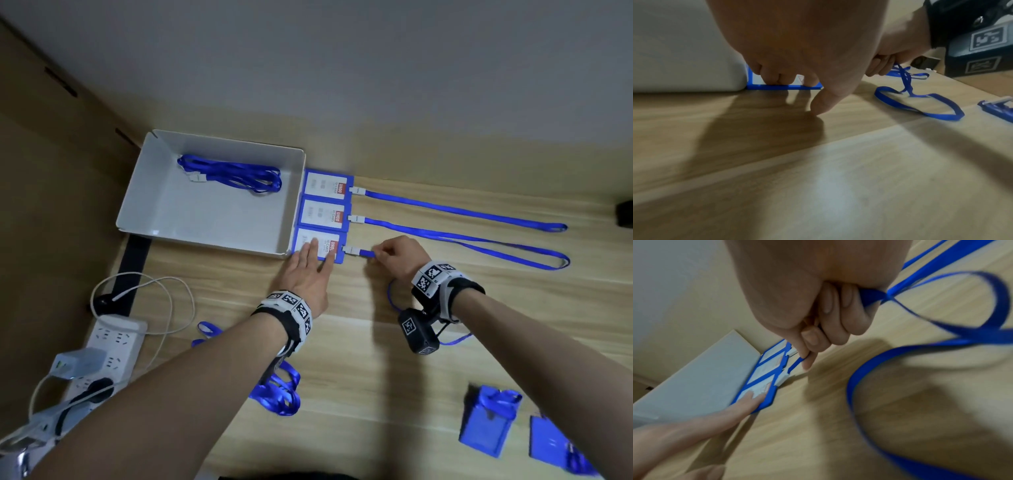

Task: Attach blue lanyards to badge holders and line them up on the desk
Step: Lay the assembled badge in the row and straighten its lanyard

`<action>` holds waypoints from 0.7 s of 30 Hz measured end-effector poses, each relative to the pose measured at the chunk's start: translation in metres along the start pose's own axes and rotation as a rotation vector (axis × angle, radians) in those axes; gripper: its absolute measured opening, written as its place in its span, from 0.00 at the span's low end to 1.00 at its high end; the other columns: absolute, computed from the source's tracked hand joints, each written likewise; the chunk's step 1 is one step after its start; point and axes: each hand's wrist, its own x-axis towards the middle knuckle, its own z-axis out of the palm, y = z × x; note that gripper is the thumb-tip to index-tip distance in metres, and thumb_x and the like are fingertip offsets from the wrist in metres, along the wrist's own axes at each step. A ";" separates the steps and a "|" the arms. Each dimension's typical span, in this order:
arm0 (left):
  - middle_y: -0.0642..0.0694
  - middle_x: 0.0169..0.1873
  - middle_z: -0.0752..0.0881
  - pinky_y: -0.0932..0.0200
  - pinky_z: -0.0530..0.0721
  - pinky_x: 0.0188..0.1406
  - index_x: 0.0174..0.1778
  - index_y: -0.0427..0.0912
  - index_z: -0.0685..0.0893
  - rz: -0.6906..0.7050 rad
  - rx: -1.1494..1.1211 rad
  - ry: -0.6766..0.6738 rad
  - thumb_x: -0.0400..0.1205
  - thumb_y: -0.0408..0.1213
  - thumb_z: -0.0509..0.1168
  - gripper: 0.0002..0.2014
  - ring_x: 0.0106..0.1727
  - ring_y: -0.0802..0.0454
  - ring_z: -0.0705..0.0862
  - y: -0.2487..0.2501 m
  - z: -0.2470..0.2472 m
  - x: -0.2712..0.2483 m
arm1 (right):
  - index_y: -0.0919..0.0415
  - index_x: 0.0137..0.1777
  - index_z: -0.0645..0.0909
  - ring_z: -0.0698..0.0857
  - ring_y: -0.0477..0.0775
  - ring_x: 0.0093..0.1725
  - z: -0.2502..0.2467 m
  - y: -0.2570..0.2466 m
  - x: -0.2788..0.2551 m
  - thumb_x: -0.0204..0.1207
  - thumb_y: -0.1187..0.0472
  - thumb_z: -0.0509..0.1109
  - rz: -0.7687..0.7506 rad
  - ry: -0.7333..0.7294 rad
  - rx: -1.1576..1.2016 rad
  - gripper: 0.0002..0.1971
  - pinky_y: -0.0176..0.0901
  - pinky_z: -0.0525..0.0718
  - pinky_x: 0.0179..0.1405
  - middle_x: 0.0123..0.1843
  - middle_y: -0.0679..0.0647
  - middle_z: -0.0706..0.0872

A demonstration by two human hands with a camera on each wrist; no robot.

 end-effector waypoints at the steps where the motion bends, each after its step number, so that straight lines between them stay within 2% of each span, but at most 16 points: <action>1: 0.34 0.84 0.33 0.46 0.39 0.84 0.86 0.48 0.36 0.004 0.025 -0.016 0.81 0.38 0.58 0.43 0.86 0.39 0.37 0.001 -0.002 0.000 | 0.49 0.37 0.87 0.87 0.54 0.49 -0.004 0.004 -0.002 0.82 0.51 0.66 -0.002 0.005 -0.031 0.13 0.48 0.84 0.52 0.45 0.48 0.90; 3: 0.32 0.83 0.33 0.44 0.40 0.85 0.86 0.46 0.36 0.004 0.068 -0.045 0.82 0.39 0.57 0.42 0.86 0.38 0.37 0.002 -0.005 0.001 | 0.47 0.35 0.84 0.85 0.53 0.45 -0.014 0.011 -0.006 0.83 0.49 0.65 0.002 0.013 -0.085 0.15 0.45 0.81 0.47 0.39 0.44 0.86; 7: 0.31 0.84 0.35 0.43 0.40 0.85 0.86 0.45 0.36 -0.016 0.115 -0.064 0.82 0.40 0.56 0.41 0.86 0.37 0.39 0.007 -0.007 0.003 | 0.48 0.38 0.83 0.83 0.54 0.42 -0.033 0.037 -0.016 0.84 0.47 0.62 0.023 0.021 -0.214 0.15 0.44 0.76 0.40 0.36 0.44 0.84; 10: 0.31 0.84 0.36 0.43 0.40 0.85 0.86 0.44 0.38 -0.030 0.119 -0.077 0.83 0.41 0.56 0.41 0.86 0.36 0.40 0.008 -0.010 0.003 | 0.49 0.38 0.82 0.83 0.58 0.43 -0.053 0.062 -0.028 0.83 0.47 0.63 0.055 0.064 -0.286 0.14 0.45 0.73 0.37 0.39 0.50 0.85; 13: 0.31 0.84 0.37 0.42 0.41 0.85 0.87 0.45 0.40 -0.041 0.079 -0.081 0.82 0.41 0.56 0.41 0.86 0.37 0.41 0.011 -0.013 0.005 | 0.53 0.40 0.81 0.81 0.61 0.43 -0.072 0.087 -0.046 0.82 0.49 0.64 0.155 0.145 -0.352 0.13 0.45 0.71 0.36 0.43 0.55 0.85; 15: 0.32 0.85 0.38 0.42 0.43 0.85 0.87 0.46 0.41 -0.052 0.046 -0.092 0.81 0.42 0.56 0.41 0.86 0.37 0.42 0.012 -0.013 0.005 | 0.54 0.41 0.81 0.81 0.63 0.45 -0.077 0.096 -0.053 0.79 0.56 0.65 0.217 0.169 -0.447 0.07 0.46 0.75 0.39 0.49 0.58 0.85; 16: 0.33 0.85 0.38 0.42 0.44 0.85 0.87 0.46 0.41 -0.055 0.040 -0.094 0.82 0.42 0.56 0.40 0.87 0.38 0.42 0.012 -0.014 0.006 | 0.56 0.43 0.82 0.81 0.64 0.51 -0.077 0.097 -0.055 0.77 0.59 0.64 0.217 0.170 -0.501 0.05 0.48 0.77 0.42 0.52 0.59 0.84; 18: 0.33 0.85 0.38 0.42 0.46 0.85 0.87 0.46 0.42 -0.056 0.038 -0.094 0.82 0.44 0.56 0.40 0.87 0.38 0.42 0.013 -0.016 0.006 | 0.59 0.50 0.84 0.75 0.65 0.62 -0.072 0.095 -0.052 0.74 0.61 0.64 0.158 0.198 -0.545 0.09 0.54 0.79 0.51 0.58 0.60 0.81; 21: 0.33 0.85 0.38 0.42 0.47 0.85 0.87 0.46 0.42 -0.056 0.028 -0.093 0.82 0.46 0.56 0.39 0.87 0.38 0.43 0.013 -0.016 0.008 | 0.58 0.58 0.85 0.73 0.65 0.65 -0.054 0.070 -0.040 0.75 0.60 0.67 0.022 0.229 -0.345 0.13 0.55 0.79 0.60 0.60 0.60 0.81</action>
